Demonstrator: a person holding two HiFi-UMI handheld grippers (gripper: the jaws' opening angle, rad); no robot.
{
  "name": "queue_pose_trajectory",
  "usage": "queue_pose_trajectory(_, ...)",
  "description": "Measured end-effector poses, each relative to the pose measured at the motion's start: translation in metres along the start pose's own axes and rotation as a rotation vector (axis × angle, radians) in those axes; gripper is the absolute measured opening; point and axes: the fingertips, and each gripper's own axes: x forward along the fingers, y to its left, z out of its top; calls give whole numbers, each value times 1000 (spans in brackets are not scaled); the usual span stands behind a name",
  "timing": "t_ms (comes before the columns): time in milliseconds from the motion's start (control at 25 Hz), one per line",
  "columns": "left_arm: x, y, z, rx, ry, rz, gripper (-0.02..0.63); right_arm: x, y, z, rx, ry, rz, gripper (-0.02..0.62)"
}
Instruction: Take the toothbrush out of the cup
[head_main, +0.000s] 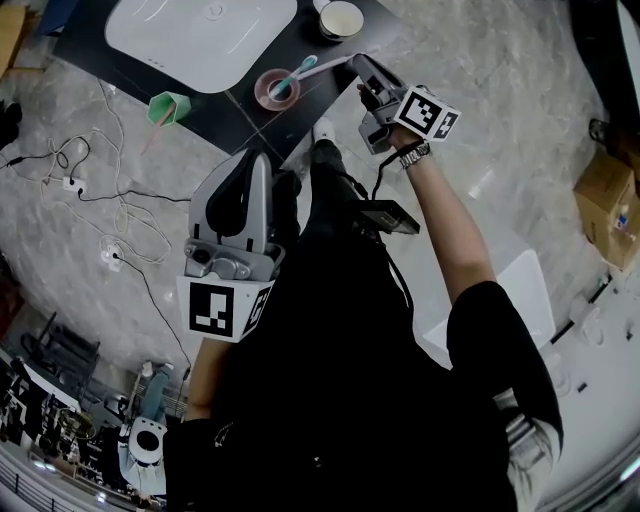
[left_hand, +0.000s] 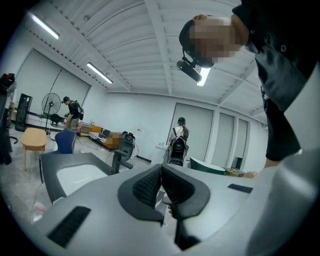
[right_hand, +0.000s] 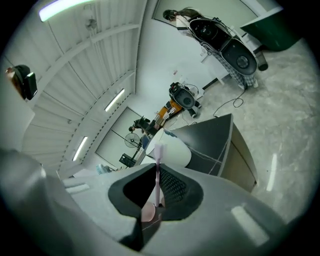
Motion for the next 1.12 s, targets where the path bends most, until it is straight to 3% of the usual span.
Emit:
queue_pose_trajectory(240,7,-1,-9,-3,23,13,8,21,-17,-17,189,52,56,23)
queue_pose_trajectory(600,19,-1,-17,-21,36,48,8,31,-41,-18,370,25,40,25)
queue_pose_trajectory(1120,19,-1,-23,-37,23,89,8,33,-50,-25,347,148,-97,29)
